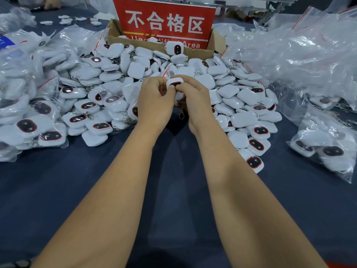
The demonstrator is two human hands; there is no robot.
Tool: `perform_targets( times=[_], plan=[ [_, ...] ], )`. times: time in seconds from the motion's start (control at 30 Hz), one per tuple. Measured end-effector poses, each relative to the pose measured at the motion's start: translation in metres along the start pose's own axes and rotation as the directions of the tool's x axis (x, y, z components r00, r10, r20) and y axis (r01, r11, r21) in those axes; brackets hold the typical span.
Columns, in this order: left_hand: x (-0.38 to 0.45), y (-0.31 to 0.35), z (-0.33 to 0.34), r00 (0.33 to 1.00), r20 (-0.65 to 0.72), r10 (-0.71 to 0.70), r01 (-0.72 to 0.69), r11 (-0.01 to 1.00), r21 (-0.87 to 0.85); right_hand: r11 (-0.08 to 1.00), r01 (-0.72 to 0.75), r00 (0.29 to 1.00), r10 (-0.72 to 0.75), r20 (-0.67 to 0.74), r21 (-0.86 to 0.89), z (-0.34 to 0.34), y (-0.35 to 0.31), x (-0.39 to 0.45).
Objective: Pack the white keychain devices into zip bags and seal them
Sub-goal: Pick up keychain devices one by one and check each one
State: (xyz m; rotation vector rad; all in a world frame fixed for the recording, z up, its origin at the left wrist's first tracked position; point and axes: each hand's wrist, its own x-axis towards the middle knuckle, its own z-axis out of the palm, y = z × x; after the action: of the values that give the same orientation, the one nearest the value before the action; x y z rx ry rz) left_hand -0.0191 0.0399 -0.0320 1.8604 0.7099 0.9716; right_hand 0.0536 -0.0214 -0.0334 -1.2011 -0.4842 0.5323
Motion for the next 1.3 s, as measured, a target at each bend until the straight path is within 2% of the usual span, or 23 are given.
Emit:
perform_targets(
  times=[0.27, 0.43, 0.57, 0.7, 0.77, 0.97, 1.07, 1.17, 1.3],
  plan=[
    [0.002, -0.002, 0.000, 0.998, 0.008, 0.063, -0.063, 0.991, 0.114, 1.000, -0.010, 1.000, 0.010, 0.011, 0.017, 0.001, -0.001, -0.002],
    [0.002, -0.003, 0.000, 0.997, 0.019, 0.073, -0.075, 0.989, 0.125, 1.000, -0.018, 1.000, 0.018, 0.003, 0.002, 0.000, -0.001, -0.002],
    [0.001, -0.002, 0.002, 0.999, -0.033, 0.028, -0.027, 1.000, 0.014, 0.999, -0.041, 0.999, 0.041, -0.008, 0.001, -0.001, -0.001, 0.000],
    [0.001, 0.000, 0.001, 0.993, -0.098, -0.059, 0.040, 0.982, -0.183, 0.996, -0.029, 1.000, 0.030, 0.002, -0.085, -0.001, 0.001, 0.001],
    [0.002, -0.001, 0.000, 0.989, -0.124, -0.085, 0.055, 0.972, -0.228, 0.995, -0.016, 1.000, 0.016, -0.001, -0.098, -0.002, 0.002, 0.001],
    [0.005, -0.001, -0.001, 0.985, -0.147, -0.092, 0.055, 0.970, -0.236, 0.987, -0.033, 0.999, 0.037, -0.021, 0.158, -0.008, -0.003, 0.004],
    [0.003, 0.000, -0.002, 0.989, -0.129, -0.072, 0.038, 0.969, -0.245, 0.997, -0.021, 0.998, 0.017, 0.058, 0.073, -0.009, -0.001, 0.003],
    [0.002, 0.004, -0.004, 0.991, -0.111, -0.068, 0.032, 0.956, -0.292, 1.000, 0.004, 0.999, -0.004, 0.051, 0.008, -0.004, -0.003, -0.001],
    [0.002, 0.004, -0.005, 0.996, -0.079, -0.030, 0.011, 0.973, -0.232, 0.982, 0.075, 0.997, -0.073, -0.016, 0.174, -0.001, -0.010, 0.001]
  ],
)
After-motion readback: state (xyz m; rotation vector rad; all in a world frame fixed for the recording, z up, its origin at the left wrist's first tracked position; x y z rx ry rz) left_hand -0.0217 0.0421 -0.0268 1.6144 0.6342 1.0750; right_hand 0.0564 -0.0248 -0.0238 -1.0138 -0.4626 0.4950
